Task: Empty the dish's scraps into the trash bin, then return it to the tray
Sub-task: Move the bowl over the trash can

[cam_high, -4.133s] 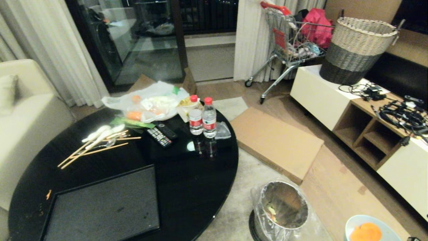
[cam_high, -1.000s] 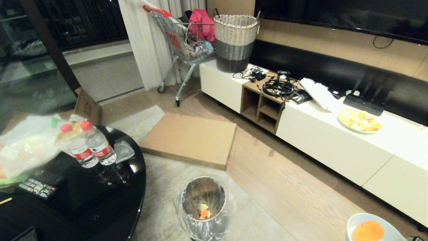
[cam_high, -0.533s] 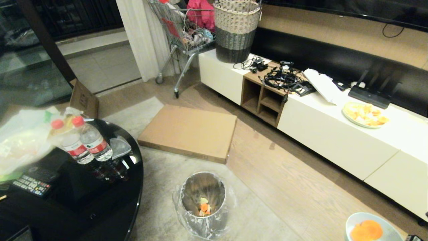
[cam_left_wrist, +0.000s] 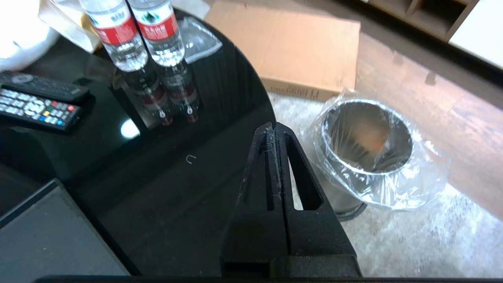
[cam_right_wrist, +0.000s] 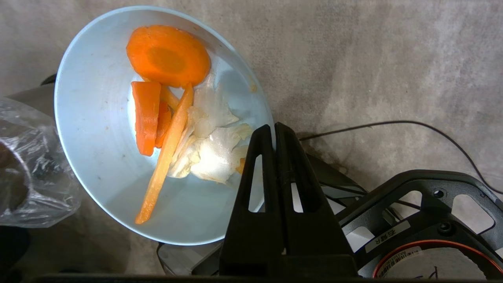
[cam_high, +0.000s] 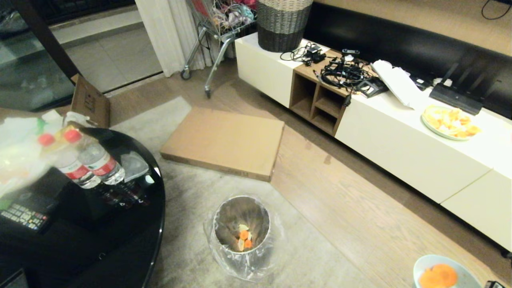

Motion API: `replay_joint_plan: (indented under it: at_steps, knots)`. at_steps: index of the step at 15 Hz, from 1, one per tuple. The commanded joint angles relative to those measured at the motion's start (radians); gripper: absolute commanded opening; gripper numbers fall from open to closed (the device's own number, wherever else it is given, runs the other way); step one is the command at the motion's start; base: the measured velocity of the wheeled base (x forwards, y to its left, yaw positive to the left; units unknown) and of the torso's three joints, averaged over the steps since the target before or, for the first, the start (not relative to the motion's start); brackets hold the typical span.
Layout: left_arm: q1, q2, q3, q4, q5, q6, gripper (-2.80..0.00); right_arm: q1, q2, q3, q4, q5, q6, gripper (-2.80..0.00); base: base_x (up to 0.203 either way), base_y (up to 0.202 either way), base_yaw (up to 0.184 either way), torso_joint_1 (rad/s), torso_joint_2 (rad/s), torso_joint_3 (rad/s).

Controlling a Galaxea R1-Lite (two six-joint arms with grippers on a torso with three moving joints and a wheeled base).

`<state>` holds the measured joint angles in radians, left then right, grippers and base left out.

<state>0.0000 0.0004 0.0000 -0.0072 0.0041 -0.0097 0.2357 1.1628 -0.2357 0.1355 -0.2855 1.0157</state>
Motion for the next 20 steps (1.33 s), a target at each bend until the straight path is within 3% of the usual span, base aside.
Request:
replay_joint_plan:
  at_steps: [1,9,12,15,20]
  knots:
    - [0.0,0.0,0.0,0.0,0.0,-0.001,-2.8,0.0,0.002,0.0,0.001,-0.001,0.004,-2.8,0.0,0.0,0.0,0.011,0.0,-0.193]
    - [0.0,0.0,0.0,-0.002,0.0,-0.001,-2.8,0.002,0.002,-0.006,0.001,-0.006,0.001,-2.8,0.0,0.0,0.0,0.002,0.0,-0.148]
    - [0.0,0.0,0.0,-0.002,0.002,0.0,-2.8,0.002,0.002,-0.067,0.011,-0.006,-0.005,-2.8,0.0,0.0,0.0,0.0,0.0,0.0]
    - [0.0,0.0,0.0,-0.002,0.004,0.0,-2.8,0.003,0.005,-0.098,0.005,-0.004,-0.132,-2.8,0.0,0.0,0.0,0.0,0.0,0.0]
    - [0.0,0.0,0.0,-0.002,0.004,0.0,-2.8,0.003,0.122,-0.205,0.003,0.001,-0.244,-2.8,0.0,0.0,0.0,0.0,0.0,0.0]
